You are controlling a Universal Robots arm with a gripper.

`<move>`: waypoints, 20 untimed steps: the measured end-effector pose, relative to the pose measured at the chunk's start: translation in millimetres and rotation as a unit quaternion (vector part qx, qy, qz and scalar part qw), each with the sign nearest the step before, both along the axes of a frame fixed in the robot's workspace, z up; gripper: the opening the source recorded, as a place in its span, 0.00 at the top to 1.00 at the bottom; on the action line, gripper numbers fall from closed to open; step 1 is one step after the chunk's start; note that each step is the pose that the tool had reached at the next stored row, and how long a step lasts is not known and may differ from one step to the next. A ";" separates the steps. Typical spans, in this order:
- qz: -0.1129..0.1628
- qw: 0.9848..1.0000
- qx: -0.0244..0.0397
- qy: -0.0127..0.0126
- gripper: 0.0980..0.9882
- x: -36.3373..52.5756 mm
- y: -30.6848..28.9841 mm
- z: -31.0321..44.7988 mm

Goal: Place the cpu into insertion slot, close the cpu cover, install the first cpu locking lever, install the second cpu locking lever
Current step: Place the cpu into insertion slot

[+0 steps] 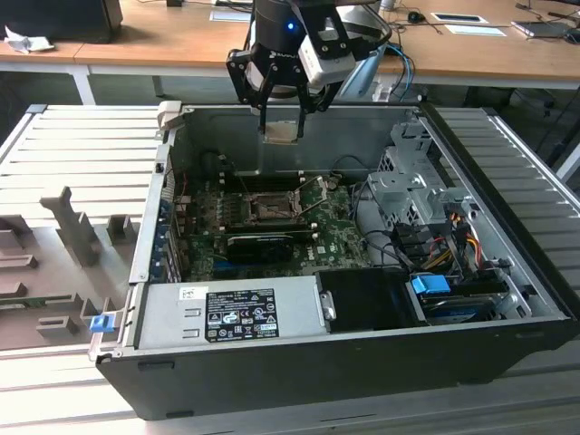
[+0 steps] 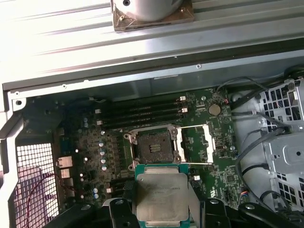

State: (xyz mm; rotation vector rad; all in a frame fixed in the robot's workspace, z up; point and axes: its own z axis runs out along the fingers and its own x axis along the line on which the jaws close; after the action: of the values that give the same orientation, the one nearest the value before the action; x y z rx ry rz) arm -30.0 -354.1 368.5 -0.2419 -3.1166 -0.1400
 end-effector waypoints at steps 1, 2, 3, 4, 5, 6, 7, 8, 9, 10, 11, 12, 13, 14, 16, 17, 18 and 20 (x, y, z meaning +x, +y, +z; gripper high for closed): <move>-0.002 1.000 0.000 0.000 0.52 0.0 0.0 -0.1; -0.003 1.000 0.000 0.000 0.52 0.0 0.0 -0.1; -0.004 1.000 0.000 0.000 0.52 0.0 0.0 -0.2; -0.005 1.000 0.000 0.000 0.52 0.0 0.0 -0.2; -0.006 1.000 0.000 0.000 0.52 0.0 0.0 -0.2; -0.007 1.000 0.000 0.000 0.52 0.0 0.0 -0.2; -0.009 1.000 0.000 0.000 0.52 0.0 0.0 -0.3; -0.010 1.000 0.000 0.000 0.52 0.0 0.0 -0.3; -0.010 1.000 0.000 0.000 0.52 0.0 0.0 -0.3; -0.012 1.000 0.000 0.000 0.52 0.0 0.0 -0.4; -0.012 1.000 0.000 0.000 0.52 0.0 0.0 -0.4; -0.014 1.000 0.000 0.000 0.52 0.0 0.0 -0.5; -0.015 1.000 0.000 0.000 0.52 0.0 0.0 -0.5; -0.015 1.000 0.000 0.000 0.52 0.0 0.0 -0.5; -0.018 1.000 0.000 0.000 0.52 0.0 0.0 -0.6; -0.019 1.000 0.000 0.000 0.52 0.0 0.0 -0.6; -0.020 1.000 0.000 0.000 0.52 0.0 0.0 -0.6; -0.023 1.000 0.000 0.000 0.52 0.0 0.0 -0.6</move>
State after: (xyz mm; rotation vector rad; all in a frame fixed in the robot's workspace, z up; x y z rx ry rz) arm -30.0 -354.1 367.9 -0.3127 -3.1123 -0.1405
